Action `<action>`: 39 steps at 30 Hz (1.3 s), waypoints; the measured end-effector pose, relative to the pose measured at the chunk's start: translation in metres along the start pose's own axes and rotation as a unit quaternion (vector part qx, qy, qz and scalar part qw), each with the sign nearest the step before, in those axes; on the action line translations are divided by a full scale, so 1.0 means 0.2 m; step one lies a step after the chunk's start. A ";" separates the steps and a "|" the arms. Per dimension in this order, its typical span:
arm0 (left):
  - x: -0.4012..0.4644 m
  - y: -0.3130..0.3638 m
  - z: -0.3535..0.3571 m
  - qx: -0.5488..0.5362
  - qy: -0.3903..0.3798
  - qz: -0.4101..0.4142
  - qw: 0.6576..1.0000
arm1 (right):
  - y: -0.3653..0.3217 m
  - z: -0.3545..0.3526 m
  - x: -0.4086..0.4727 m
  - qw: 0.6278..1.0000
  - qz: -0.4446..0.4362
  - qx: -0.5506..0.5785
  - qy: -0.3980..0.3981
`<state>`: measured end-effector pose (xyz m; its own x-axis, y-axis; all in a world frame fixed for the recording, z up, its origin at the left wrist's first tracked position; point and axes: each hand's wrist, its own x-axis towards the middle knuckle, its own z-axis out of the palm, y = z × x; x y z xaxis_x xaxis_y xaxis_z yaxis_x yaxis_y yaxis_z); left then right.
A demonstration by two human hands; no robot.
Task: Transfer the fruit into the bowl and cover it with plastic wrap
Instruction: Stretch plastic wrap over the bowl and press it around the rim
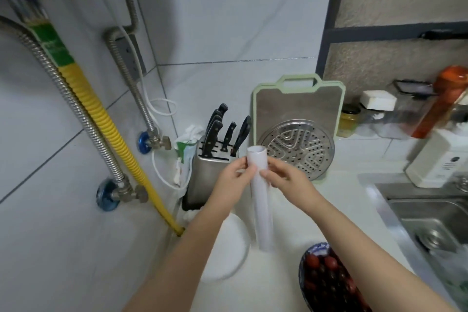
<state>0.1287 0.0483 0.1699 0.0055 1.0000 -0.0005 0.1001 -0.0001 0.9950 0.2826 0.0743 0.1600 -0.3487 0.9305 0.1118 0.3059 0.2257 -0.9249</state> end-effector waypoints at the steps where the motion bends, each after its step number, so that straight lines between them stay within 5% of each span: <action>1: 0.00 0.03 0.00 -0.023 -0.009 0.009 1.000 | -0.05 -0.02 -0.02 1.000 -0.006 0.029 0.004; 8: -0.05 0.08 0.06 -0.126 -0.097 -0.004 0.987 | -0.20 -0.04 -0.13 0.989 0.005 0.122 0.088; 18: -0.17 0.08 0.21 -0.165 -0.068 -0.006 0.984 | -0.17 0.03 -0.42 0.973 -0.058 -0.100 0.198; 23: -0.20 0.14 0.29 -0.167 -0.082 -0.018 0.982 | -0.13 -0.06 -0.50 0.968 -0.027 -0.065 0.240; 29: -0.23 0.19 0.42 -0.141 -0.122 -0.021 0.982 | -0.12 -0.28 -0.58 0.976 0.022 0.075 0.205; 39: -0.33 0.25 0.81 -0.183 -0.101 -0.031 0.977 | -0.05 -0.60 -0.76 0.977 0.027 0.051 0.203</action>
<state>0.2939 -0.0189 0.2035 0.2114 0.9764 -0.0446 -0.2562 0.0994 0.9615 0.4388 -0.0354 0.1960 0.0523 0.9826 0.1781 0.2165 0.1629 -0.9626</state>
